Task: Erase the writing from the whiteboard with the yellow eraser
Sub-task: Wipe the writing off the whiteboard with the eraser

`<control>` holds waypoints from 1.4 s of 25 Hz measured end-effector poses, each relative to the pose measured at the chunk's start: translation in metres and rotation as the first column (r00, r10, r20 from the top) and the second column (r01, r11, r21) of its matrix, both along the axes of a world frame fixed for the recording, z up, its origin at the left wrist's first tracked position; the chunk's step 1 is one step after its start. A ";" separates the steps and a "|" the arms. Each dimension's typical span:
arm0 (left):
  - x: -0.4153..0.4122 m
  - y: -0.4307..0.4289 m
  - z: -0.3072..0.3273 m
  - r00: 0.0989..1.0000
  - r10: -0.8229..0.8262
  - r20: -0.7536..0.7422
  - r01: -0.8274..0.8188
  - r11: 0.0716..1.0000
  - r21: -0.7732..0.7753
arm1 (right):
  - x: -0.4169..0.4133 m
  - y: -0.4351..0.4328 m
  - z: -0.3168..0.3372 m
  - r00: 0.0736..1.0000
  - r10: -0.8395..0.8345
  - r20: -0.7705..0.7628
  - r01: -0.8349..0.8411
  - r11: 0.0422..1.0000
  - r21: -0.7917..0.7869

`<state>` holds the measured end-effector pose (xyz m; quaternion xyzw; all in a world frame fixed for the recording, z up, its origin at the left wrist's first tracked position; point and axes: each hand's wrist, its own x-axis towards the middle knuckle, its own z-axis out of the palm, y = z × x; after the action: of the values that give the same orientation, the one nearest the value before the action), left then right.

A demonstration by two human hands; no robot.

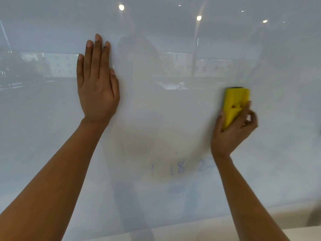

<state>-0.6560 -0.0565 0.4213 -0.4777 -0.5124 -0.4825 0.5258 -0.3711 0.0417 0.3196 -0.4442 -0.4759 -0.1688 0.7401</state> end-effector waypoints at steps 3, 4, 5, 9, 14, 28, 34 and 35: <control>0.002 0.000 -0.001 1.000 0.003 0.008 -0.003 1.000 0.006 | -0.008 0.000 0.015 0.985 -0.022 -0.171 0.017 0.999 -0.031; 0.002 -0.001 -0.001 1.000 0.005 0.010 -0.006 1.000 0.008 | -0.017 -0.005 0.003 0.999 -0.008 -0.046 0.008 1.000 0.000; 0.002 -0.001 -0.001 1.000 0.007 0.011 -0.007 1.000 0.007 | -0.029 -0.013 -0.017 0.990 0.031 0.139 -0.036 0.999 0.036; 0.000 -0.001 -0.001 1.000 0.007 0.001 -0.007 1.000 0.012 | -0.062 -0.044 -0.131 0.612 0.053 0.789 -0.153 0.987 0.052; 0.000 0.000 -0.001 1.000 0.003 -0.010 -0.002 1.000 0.016 | -0.001 -0.010 -0.127 0.970 0.164 0.181 -0.149 0.984 -0.095; -0.001 0.000 -0.002 1.000 0.011 -0.011 -0.011 1.000 0.016 | -0.014 -0.032 -0.210 0.809 0.183 0.558 -0.086 0.977 -0.195; 0.002 0.000 -0.002 1.000 0.007 0.001 -0.007 1.000 0.015 | 0.002 -0.005 -0.092 0.987 0.045 -0.154 -0.071 0.983 -0.170; 0.001 0.001 -0.003 1.000 0.008 0.004 -0.008 1.000 0.014 | -0.009 -0.006 -0.086 0.995 0.071 -0.072 -0.080 0.989 -0.124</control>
<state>-0.6547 -0.0560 0.4184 -0.4709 -0.5119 -0.4850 0.5300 -0.3798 0.0358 0.2340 -0.4774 -0.4770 -0.0949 0.7318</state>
